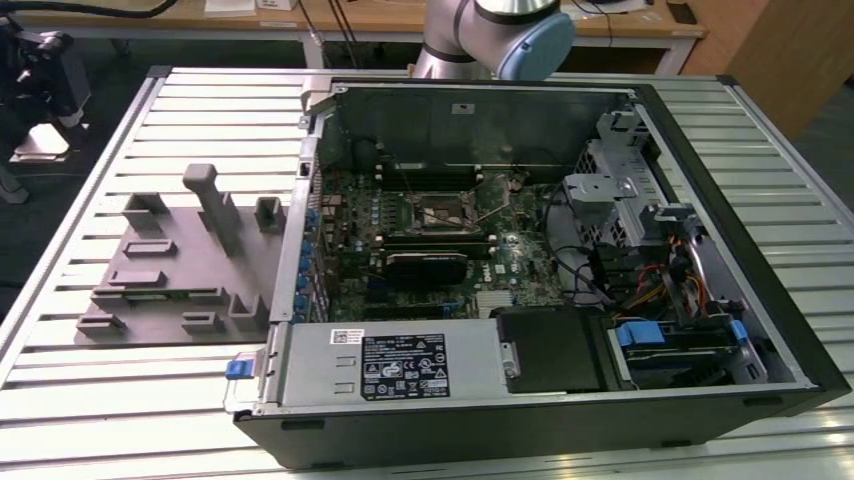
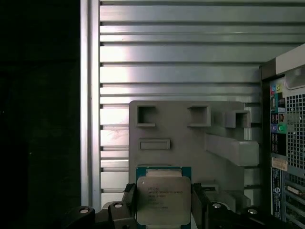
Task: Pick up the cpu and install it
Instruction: 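Pick up the cpu and move it towards the insertion slot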
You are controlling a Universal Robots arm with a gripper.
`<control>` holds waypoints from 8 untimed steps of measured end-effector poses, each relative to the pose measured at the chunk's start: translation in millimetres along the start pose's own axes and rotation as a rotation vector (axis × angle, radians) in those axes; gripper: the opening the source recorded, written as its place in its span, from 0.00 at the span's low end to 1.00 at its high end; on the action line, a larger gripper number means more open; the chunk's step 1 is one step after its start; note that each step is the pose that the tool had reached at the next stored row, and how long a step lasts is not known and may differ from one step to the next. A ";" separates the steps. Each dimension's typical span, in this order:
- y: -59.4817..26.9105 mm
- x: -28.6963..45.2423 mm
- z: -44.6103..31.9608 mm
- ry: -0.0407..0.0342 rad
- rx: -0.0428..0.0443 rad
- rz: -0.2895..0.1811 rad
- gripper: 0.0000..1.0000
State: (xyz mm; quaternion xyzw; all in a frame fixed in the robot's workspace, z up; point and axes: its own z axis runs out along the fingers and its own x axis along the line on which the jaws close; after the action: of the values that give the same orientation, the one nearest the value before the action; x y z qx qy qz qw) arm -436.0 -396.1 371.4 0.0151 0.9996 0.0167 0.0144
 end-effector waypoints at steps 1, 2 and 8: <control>0.1 0.0 -1.9 -0.0001 0.0000 0.000 0.54; 0.3 -0.1 -3.9 -0.0003 0.0000 0.000 0.54; 0.9 -0.4 -14.7 -0.0015 -0.0001 0.000 0.54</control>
State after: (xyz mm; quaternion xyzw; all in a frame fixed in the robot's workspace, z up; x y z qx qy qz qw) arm -436.0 -395.7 386.2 0.0151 0.9996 0.0167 0.0152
